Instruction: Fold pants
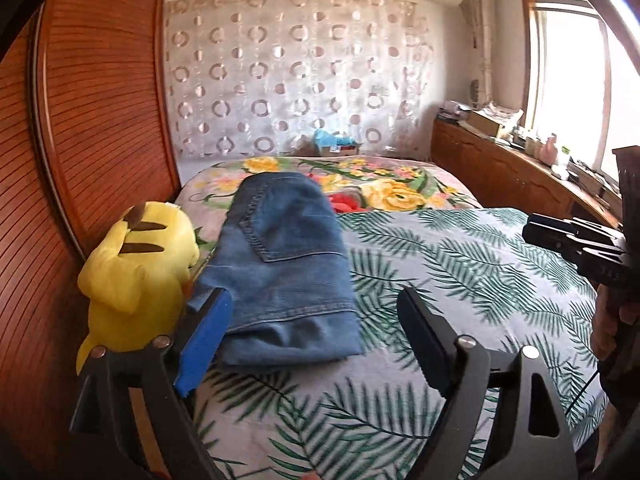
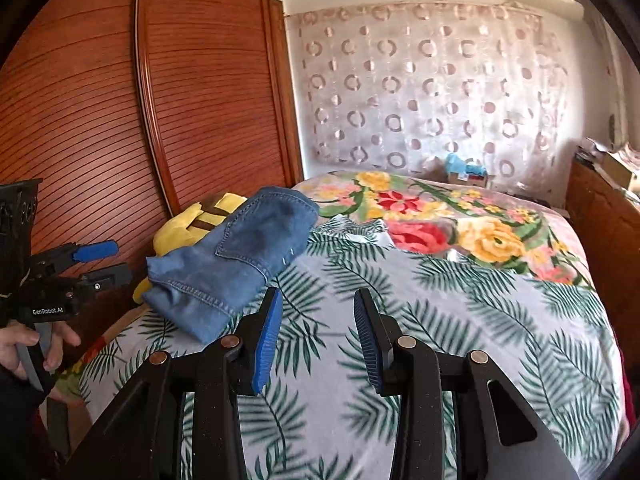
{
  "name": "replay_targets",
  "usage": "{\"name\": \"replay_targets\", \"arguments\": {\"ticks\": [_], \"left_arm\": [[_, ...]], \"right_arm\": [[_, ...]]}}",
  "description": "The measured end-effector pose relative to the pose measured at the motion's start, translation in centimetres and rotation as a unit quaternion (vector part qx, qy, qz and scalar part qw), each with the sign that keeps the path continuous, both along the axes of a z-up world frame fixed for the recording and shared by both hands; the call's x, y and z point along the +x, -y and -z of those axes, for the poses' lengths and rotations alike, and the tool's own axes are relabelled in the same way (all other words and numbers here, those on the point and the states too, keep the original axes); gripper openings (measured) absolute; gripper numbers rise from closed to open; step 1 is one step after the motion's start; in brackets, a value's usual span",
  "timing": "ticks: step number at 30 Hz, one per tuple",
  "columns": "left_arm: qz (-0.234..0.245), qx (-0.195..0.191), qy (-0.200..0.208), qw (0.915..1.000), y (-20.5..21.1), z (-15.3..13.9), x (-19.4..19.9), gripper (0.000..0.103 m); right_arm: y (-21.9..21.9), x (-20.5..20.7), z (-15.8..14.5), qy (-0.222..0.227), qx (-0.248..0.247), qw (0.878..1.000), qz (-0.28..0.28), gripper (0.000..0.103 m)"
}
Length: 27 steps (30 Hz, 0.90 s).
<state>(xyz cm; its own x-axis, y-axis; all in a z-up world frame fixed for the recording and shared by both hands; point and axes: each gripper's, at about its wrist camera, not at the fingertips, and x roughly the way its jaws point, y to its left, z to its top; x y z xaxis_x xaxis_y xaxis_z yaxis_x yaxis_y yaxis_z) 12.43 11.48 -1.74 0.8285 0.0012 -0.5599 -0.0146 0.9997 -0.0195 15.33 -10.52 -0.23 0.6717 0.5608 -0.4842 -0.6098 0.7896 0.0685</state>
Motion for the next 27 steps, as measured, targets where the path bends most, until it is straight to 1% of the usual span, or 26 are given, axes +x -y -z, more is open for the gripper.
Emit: {"name": "replay_targets", "arguments": {"ticks": [5,8,13,14,18,20,23,25,27], "left_arm": [[0.024,0.0,-0.001,0.9997,2.4,-0.2,-0.7,0.086],[0.036,0.004,0.0,0.9994,4.0,-0.1,-1.0,0.094],[0.063,-0.001,-0.007,0.998,6.7,0.1,-1.1,0.094],[0.069,-0.004,-0.006,0.9976,7.1,0.1,-1.3,0.094],[0.087,-0.016,-0.004,0.996,9.0,-0.3,-1.6,0.094],[0.092,-0.02,0.0,0.9956,9.8,-0.6,-2.0,0.094],[0.097,-0.023,0.008,0.9949,10.8,-1.3,-2.4,0.094],[0.095,-0.023,0.01,0.9952,11.3,-1.8,-2.6,0.094],[0.091,-0.02,0.018,0.9955,11.8,-2.3,-3.0,0.094]], "right_arm": [[1.6,-1.7,0.1,-0.002,0.005,1.0,0.014,0.038],[2.5,-2.5,0.0,-0.001,0.007,1.0,0.021,0.038],[4.7,-4.1,-0.3,-0.003,0.012,0.999,0.034,0.04],[5.1,-4.3,-0.5,-0.004,0.012,0.999,0.039,0.044],[6.6,-5.2,-1.1,-0.004,0.014,0.998,0.055,0.053],[7.4,-5.9,-1.7,0.001,0.014,0.998,0.069,0.063],[8.2,-6.9,-2.4,0.007,0.012,0.996,0.089,0.069],[8.4,-7.6,-2.8,0.01,0.013,0.995,0.097,0.074],[8.7,-8.4,-3.4,0.016,0.015,0.994,0.104,0.075]]}}
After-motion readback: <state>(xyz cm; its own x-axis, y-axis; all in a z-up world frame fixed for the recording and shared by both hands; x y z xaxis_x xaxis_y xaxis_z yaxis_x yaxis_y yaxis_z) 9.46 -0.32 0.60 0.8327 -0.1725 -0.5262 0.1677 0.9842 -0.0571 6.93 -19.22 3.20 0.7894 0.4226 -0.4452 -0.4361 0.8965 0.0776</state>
